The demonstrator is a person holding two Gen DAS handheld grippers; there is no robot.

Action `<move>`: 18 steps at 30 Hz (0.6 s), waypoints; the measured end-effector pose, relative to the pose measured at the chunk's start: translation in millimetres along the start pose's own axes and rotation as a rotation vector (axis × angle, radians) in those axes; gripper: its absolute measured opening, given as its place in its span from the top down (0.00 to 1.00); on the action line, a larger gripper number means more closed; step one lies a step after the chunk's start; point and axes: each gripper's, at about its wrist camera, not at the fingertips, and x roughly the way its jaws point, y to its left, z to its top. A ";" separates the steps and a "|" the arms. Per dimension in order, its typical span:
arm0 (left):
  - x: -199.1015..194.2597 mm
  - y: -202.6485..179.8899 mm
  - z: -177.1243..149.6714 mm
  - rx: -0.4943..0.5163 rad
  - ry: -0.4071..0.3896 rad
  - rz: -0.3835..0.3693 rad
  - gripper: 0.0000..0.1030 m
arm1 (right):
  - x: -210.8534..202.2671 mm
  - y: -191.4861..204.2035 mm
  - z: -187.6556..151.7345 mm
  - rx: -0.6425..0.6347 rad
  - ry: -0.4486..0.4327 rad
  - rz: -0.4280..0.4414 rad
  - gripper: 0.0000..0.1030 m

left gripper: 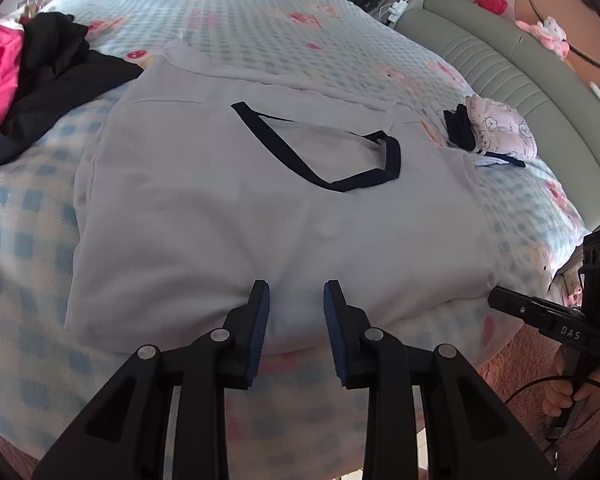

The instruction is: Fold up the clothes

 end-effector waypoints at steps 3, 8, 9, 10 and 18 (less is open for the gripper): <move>-14.3 -15.6 11.0 0.029 -0.072 -0.046 0.71 | -16.9 8.1 14.4 -0.028 -0.074 0.064 0.67; 12.2 -47.2 19.0 0.103 -0.031 -0.066 0.69 | 4.5 7.2 31.7 -0.016 -0.067 0.018 0.65; 21.1 -50.2 15.7 0.118 -0.002 -0.040 0.69 | 13.1 5.8 31.5 -0.016 -0.049 -0.005 0.65; 29.6 -50.8 10.8 0.129 0.029 -0.012 0.69 | 19.2 2.7 27.6 -0.014 -0.031 -0.020 0.65; 21.2 -41.0 -8.7 0.123 0.043 -0.015 0.68 | 13.0 -11.2 -4.9 -0.021 0.014 -0.033 0.71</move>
